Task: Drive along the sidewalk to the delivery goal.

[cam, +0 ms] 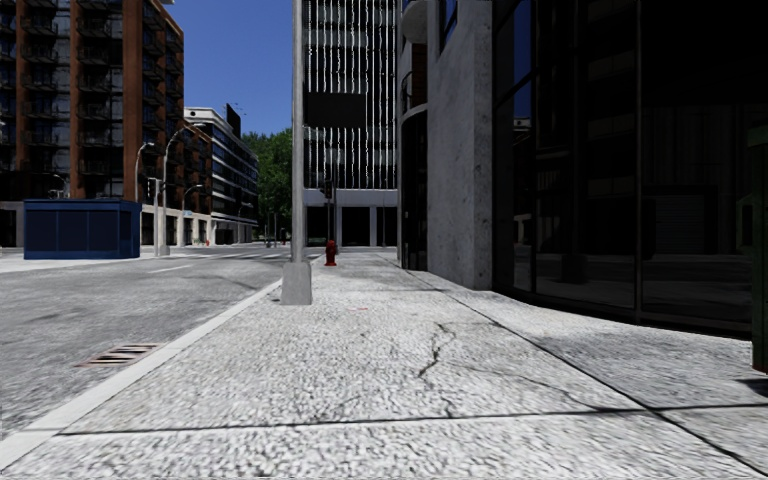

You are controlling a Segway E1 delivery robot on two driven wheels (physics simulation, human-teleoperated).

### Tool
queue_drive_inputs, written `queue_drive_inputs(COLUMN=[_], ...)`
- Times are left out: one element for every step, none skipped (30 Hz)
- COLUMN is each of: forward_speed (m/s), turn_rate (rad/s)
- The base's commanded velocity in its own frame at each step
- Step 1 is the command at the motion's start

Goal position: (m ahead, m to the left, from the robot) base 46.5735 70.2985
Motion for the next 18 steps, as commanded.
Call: queue_drive_inputs(forward_speed=[2.00,2.00,2.00,2.00,2.00,2.00,2.00,2.00,2.00,2.00,2.00,2.00,2.00,2.00,2.00,2.00,2.00,2.00], turn_rate=[0.00,0.00,0.00,0.00,0.00,0.00,0.00,0.00,0.00,0.00,0.00,0.00,0.00,0.00,0.00,0.00,0.00,0.00])
